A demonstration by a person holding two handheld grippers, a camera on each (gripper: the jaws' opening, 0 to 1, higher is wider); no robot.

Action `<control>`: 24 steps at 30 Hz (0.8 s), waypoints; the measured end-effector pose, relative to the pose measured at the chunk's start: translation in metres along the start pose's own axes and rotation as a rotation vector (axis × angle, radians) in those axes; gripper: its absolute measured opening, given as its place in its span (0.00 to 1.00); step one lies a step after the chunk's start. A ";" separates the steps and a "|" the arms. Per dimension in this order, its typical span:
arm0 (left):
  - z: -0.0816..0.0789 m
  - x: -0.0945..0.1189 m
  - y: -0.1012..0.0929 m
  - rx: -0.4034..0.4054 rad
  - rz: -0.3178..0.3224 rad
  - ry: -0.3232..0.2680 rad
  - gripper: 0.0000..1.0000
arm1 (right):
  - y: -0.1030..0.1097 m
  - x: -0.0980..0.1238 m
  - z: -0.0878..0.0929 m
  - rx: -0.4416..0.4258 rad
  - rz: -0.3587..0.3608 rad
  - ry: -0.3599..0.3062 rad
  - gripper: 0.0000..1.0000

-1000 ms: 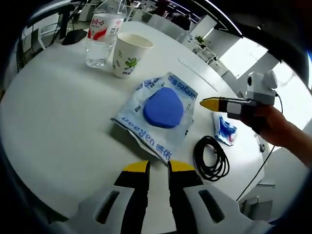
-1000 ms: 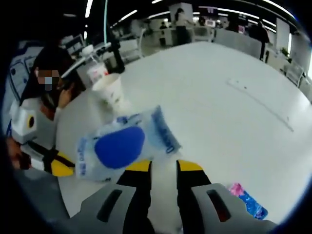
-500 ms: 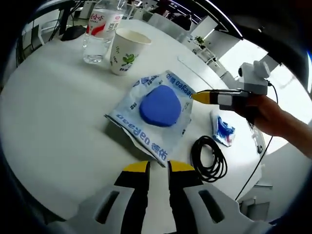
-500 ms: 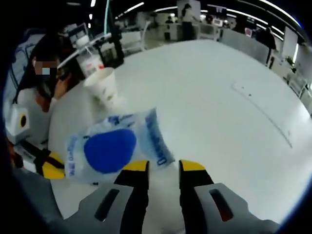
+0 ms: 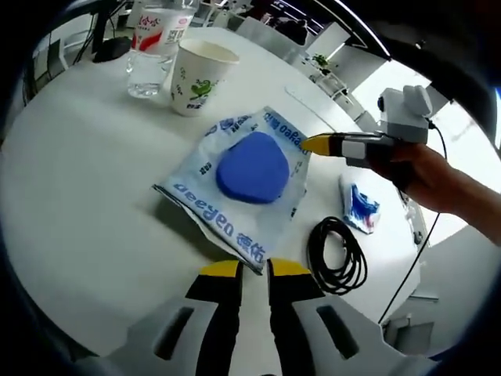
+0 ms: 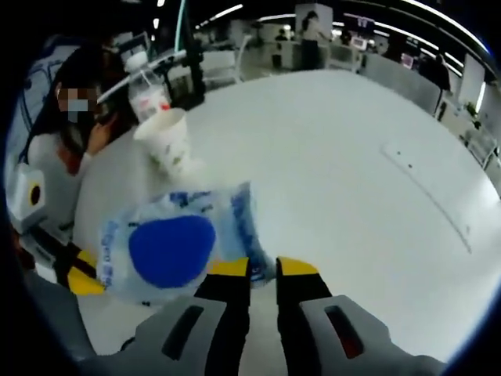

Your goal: Arrange the tabletop items into an orderly group along one side of the table until the central work area is clear of visible clutter.

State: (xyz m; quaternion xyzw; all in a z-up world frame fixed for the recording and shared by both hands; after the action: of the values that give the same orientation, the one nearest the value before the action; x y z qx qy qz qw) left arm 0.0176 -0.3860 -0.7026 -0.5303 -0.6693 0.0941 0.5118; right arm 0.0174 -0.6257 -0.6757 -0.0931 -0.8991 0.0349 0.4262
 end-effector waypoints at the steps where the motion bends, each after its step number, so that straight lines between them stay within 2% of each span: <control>1: 0.000 0.001 0.000 0.002 0.003 -0.002 0.07 | 0.001 0.002 0.000 0.004 -0.001 -0.004 0.03; 5: 0.000 0.003 0.001 -0.018 -0.014 0.013 0.05 | 0.003 0.007 0.006 0.014 -0.002 -0.004 0.01; 9: 0.000 0.005 0.002 -0.008 -0.014 0.008 0.04 | 0.001 0.012 0.014 -0.054 -0.005 -0.006 0.01; 24: -0.002 0.012 -0.001 -0.013 -0.017 -0.011 0.02 | 0.000 0.033 0.029 -0.114 0.013 -0.034 0.00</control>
State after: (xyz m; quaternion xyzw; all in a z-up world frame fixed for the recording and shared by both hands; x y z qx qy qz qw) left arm 0.0197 -0.3772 -0.6941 -0.5271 -0.6774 0.0884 0.5055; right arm -0.0252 -0.6187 -0.6690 -0.1227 -0.9061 -0.0120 0.4047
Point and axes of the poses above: the point that each gripper's makers call its tool centre point, and the gripper's own axes: x roughly backward along the fingers, y roughly to its left, z roughly out of its underside, the point moved 9 cm from there along x, roughly backward along the fingers, and after that the axes turned 14 degrees about z, right-handed, at the moved point
